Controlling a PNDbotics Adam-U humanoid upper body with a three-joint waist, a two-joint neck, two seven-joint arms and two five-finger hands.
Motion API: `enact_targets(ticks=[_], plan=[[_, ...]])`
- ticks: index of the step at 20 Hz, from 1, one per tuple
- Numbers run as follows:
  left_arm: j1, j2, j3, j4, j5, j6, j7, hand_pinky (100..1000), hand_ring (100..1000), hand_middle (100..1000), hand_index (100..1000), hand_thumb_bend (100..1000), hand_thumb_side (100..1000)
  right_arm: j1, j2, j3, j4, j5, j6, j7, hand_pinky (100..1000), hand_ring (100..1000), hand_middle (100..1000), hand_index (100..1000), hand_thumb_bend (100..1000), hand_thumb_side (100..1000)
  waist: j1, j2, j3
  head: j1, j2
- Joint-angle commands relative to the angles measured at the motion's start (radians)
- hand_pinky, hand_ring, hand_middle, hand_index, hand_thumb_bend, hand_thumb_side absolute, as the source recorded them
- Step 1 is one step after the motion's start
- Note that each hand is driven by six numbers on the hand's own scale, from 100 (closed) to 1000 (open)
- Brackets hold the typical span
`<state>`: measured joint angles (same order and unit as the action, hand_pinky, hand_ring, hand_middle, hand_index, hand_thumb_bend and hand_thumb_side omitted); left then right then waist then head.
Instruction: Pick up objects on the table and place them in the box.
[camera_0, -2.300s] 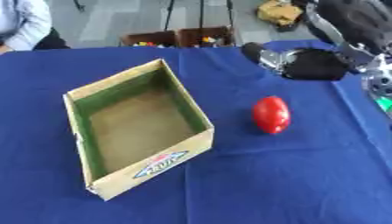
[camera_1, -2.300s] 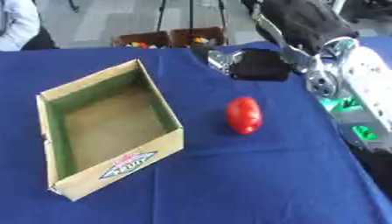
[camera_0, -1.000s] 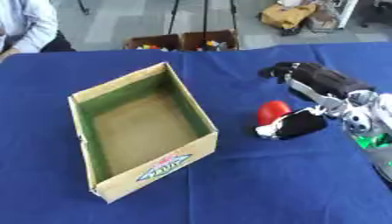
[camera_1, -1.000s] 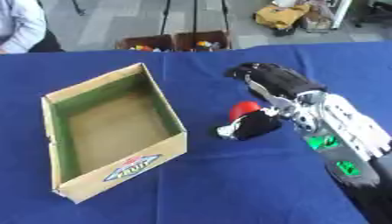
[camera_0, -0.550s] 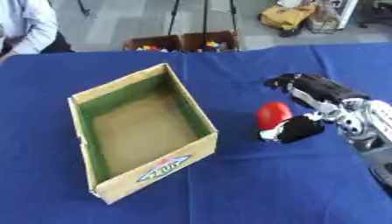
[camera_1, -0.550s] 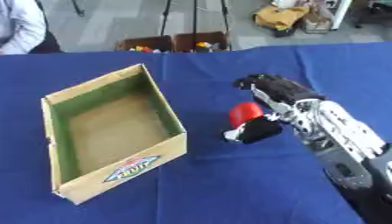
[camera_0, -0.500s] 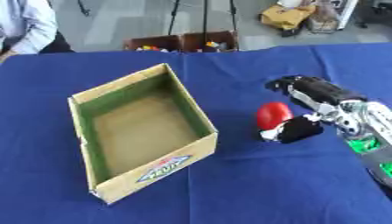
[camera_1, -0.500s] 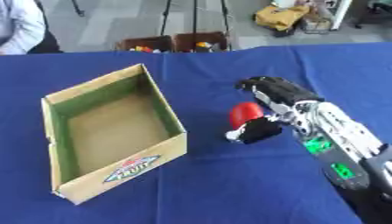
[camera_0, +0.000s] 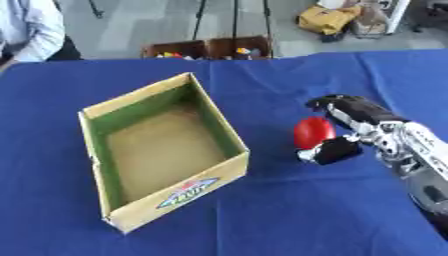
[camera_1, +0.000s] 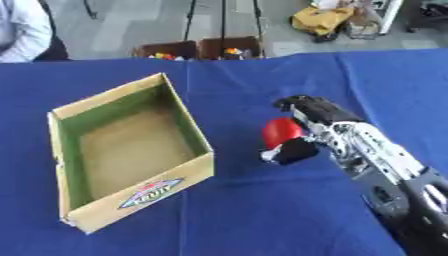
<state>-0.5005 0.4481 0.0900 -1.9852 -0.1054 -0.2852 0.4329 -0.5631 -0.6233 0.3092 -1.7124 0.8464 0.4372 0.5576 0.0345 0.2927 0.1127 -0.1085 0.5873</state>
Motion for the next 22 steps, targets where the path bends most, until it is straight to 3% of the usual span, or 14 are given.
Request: enact_targets(ticks=[1, 19, 22], plan=[[-0.008, 0.015, 0.002, -0.015, 0.005, 0.0, -0.001, 660, 878, 856, 916, 100, 1000, -0.018, -0.008, -0.005, 0.009, -0.012, 0.008, -0.009, 748, 796, 843, 953, 574, 488, -0.012, -0.012, 0.001, -0.001, -0.011], [-0.011, 0.014, 0.0, -0.015, 0.006, 0.0, -0.002, 660, 879, 851, 911, 100, 1000, -0.028, 0.016, 0.003, 0.122, -0.015, 0.032, -0.056, 696, 763, 840, 943, 531, 419, -0.007, -0.004, 0.009, -0.012, -0.016], [-0.011, 0.015, 0.001, -0.015, 0.006, 0.0, -0.001, 662, 881, 851, 910, 100, 1000, -0.027, 0.017, 0.002, 0.131, -0.027, 0.035, -0.056, 653, 709, 833, 950, 532, 384, -0.007, -0.004, 0.009, -0.011, -0.014]])
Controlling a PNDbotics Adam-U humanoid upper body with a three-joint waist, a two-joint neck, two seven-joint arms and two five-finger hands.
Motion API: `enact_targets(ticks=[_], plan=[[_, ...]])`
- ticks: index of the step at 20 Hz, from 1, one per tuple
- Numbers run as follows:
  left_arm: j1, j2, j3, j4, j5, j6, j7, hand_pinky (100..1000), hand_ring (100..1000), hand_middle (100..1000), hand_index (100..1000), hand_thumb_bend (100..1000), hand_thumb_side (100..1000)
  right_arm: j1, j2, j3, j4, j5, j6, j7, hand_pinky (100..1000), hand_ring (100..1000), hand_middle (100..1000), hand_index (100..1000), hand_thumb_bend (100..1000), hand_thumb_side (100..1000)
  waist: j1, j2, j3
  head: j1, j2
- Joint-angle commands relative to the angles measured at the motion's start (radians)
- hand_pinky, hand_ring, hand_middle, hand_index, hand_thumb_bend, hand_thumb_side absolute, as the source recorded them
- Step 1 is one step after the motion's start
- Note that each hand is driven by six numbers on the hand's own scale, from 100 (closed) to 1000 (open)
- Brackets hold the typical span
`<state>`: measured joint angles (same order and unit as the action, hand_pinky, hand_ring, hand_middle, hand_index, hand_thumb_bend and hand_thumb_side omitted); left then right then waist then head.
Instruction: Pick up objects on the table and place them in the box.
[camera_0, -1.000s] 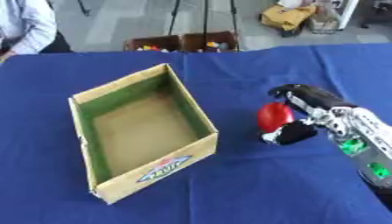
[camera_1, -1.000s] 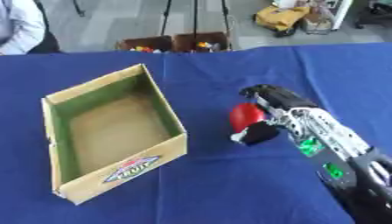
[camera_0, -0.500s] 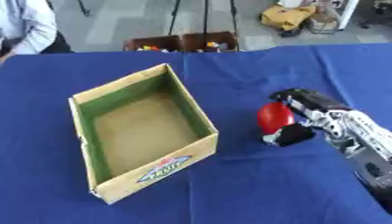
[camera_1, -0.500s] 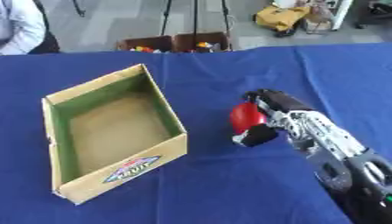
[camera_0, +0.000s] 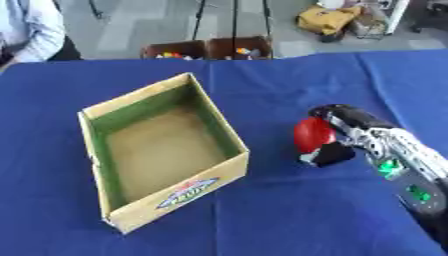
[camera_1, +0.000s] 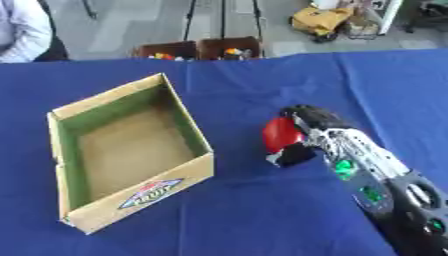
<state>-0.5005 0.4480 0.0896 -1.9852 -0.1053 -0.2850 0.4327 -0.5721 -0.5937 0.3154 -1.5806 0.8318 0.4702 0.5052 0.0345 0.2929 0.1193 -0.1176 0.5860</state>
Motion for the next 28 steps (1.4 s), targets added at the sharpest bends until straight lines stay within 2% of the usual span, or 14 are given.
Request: enact_targets(ticks=[1, 2, 6, 7, 12, 18, 28], plan=[[-0.011, 0.015, 0.002, -0.015, 0.006, -0.001, 0.0, 662, 881, 851, 910, 100, 1000, -0.017, -0.012, -0.004, 0.0, -0.02, 0.003, -0.003, 646, 702, 833, 952, 532, 378, -0.007, -0.004, 0.002, -0.002, -0.012], [-0.011, 0.015, 0.002, -0.015, 0.006, -0.001, 0.001, 663, 881, 851, 910, 100, 1000, -0.017, -0.011, -0.004, 0.0, -0.028, 0.004, -0.001, 628, 675, 831, 955, 536, 353, -0.006, -0.004, 0.001, -0.002, -0.012], [-0.012, 0.015, 0.002, -0.015, 0.006, -0.001, 0.004, 664, 882, 851, 909, 100, 1000, -0.017, -0.009, -0.005, -0.006, -0.068, 0.017, 0.004, 630, 670, 831, 958, 526, 322, -0.007, -0.004, 0.0, -0.002, -0.012], [-0.011, 0.015, 0.002, -0.015, 0.006, -0.001, 0.004, 665, 885, 851, 909, 100, 1000, -0.017, -0.009, -0.006, -0.007, -0.076, 0.02, 0.003, 627, 662, 826, 955, 477, 293, -0.007, -0.004, 0.0, -0.001, -0.012], [-0.01, 0.014, 0.003, -0.015, 0.005, 0.002, 0.007, 668, 888, 851, 907, 100, 1000, -0.02, -0.008, -0.006, -0.015, -0.127, 0.036, -0.02, 605, 635, 807, 945, 397, 255, -0.007, -0.003, -0.001, -0.001, -0.012], [-0.01, 0.014, 0.003, -0.015, 0.004, 0.002, 0.009, 673, 891, 852, 905, 100, 1000, -0.025, -0.01, -0.011, -0.01, -0.154, 0.036, -0.061, 588, 611, 787, 935, 309, 169, -0.006, -0.005, -0.003, -0.002, -0.012], [-0.009, 0.014, 0.004, -0.015, 0.005, 0.004, 0.013, 677, 898, 852, 901, 100, 1000, -0.033, -0.014, -0.021, -0.022, -0.225, 0.036, -0.117, 616, 618, 767, 929, 203, 100, -0.006, -0.005, -0.006, -0.002, -0.012]])
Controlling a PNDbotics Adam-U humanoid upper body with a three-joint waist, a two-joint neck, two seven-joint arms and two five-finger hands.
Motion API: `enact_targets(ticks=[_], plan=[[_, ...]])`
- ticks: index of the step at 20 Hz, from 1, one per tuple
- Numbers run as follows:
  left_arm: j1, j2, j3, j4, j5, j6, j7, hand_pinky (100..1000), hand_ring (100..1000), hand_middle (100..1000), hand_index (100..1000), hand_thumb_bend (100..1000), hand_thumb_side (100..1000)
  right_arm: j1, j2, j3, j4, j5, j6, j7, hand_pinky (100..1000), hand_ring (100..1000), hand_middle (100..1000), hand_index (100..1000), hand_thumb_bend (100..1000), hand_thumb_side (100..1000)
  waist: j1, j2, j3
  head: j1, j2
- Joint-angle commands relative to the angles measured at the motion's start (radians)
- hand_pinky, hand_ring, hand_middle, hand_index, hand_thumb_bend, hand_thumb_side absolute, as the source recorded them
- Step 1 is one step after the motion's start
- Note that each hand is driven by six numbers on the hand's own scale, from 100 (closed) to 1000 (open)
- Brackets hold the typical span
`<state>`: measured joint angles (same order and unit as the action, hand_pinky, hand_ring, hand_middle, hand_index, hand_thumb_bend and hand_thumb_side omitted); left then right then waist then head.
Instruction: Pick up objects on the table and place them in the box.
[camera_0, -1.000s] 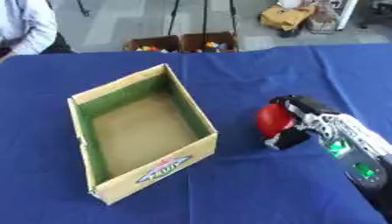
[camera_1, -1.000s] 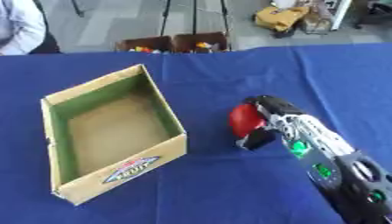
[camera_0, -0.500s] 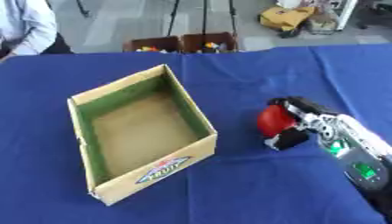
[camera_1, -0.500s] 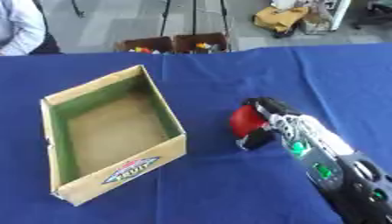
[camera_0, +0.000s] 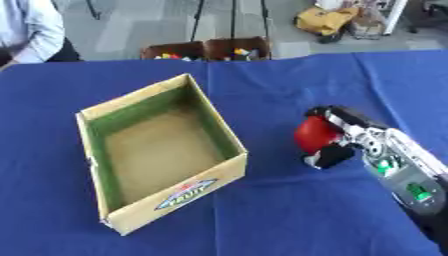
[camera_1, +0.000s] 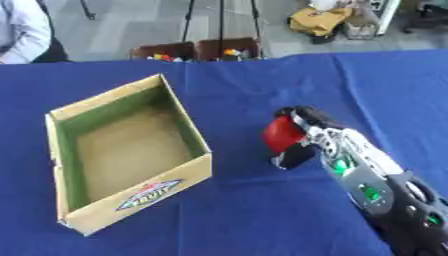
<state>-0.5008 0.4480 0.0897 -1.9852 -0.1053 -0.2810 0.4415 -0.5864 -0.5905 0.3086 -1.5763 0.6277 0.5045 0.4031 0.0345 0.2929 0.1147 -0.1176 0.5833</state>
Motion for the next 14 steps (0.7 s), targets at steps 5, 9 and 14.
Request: enact_targets(ticks=[5, 9, 14], plan=[[-0.008, 0.015, 0.005, -0.015, 0.005, -0.001, 0.007, 681, 900, 852, 899, 100, 1000, -0.023, -0.022, -0.017, -0.043, -0.045, 0.007, -0.035, 612, 616, 754, 916, 102, 100, -0.007, -0.005, -0.001, -0.001, -0.009], [-0.008, 0.016, 0.005, -0.015, 0.005, -0.001, 0.008, 683, 901, 853, 899, 100, 1000, -0.031, -0.028, -0.022, -0.068, -0.047, 0.014, -0.053, 601, 607, 741, 905, 100, 100, -0.008, -0.006, -0.003, 0.0, -0.009], [-0.007, 0.018, 0.004, -0.015, 0.005, -0.002, 0.007, 682, 900, 853, 899, 100, 1000, -0.064, -0.048, -0.026, -0.121, -0.037, 0.014, -0.06, 594, 599, 733, 897, 100, 100, -0.01, -0.008, -0.003, 0.001, -0.009]])
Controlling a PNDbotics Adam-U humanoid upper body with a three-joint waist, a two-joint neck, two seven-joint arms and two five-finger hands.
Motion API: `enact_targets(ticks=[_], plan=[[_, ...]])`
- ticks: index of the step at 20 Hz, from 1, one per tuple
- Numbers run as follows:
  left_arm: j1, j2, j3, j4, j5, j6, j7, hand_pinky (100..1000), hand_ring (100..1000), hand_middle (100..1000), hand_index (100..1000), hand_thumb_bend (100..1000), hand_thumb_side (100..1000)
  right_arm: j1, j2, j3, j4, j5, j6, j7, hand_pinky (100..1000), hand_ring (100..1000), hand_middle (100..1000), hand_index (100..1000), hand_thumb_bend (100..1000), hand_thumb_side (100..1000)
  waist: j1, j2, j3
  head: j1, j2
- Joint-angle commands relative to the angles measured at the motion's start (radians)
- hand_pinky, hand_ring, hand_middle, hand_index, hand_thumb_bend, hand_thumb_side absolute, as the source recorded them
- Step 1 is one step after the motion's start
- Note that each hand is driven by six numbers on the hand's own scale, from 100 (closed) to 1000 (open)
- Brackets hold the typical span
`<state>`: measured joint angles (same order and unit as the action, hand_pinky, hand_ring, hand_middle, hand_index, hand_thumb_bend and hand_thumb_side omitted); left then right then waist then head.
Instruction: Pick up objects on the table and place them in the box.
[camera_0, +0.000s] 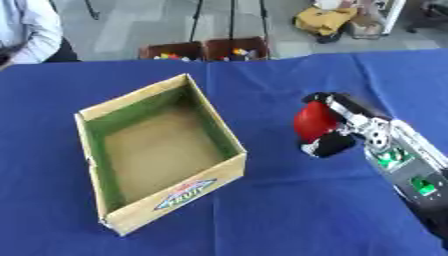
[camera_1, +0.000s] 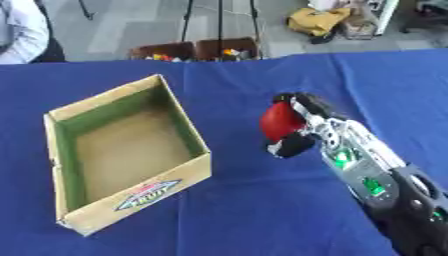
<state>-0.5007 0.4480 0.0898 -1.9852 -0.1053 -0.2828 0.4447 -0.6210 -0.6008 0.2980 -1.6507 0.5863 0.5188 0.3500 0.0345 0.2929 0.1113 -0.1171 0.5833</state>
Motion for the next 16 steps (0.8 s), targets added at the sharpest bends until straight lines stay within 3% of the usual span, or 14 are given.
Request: enact_targets(ticks=[1, 9, 16], plan=[[-0.007, 0.018, 0.004, -0.015, 0.005, 0.0, 0.004, 682, 900, 853, 899, 100, 1000, -0.042, -0.043, -0.015, -0.063, 0.007, -0.002, -0.006, 592, 598, 730, 894, 100, 100, -0.011, -0.009, 0.001, 0.0, -0.008], [-0.004, 0.022, 0.001, -0.015, 0.007, 0.0, 0.0, 683, 900, 854, 899, 100, 1000, -0.215, -0.039, 0.003, -0.161, 0.04, -0.016, 0.053, 581, 594, 723, 885, 100, 100, -0.017, -0.019, 0.009, -0.01, 0.002], [-0.007, 0.022, -0.006, -0.015, 0.012, -0.001, -0.009, 684, 900, 854, 899, 100, 1000, -0.384, 0.059, 0.035, -0.128, 0.068, -0.027, 0.092, 573, 591, 722, 879, 100, 100, -0.023, -0.029, 0.03, -0.034, 0.012]])
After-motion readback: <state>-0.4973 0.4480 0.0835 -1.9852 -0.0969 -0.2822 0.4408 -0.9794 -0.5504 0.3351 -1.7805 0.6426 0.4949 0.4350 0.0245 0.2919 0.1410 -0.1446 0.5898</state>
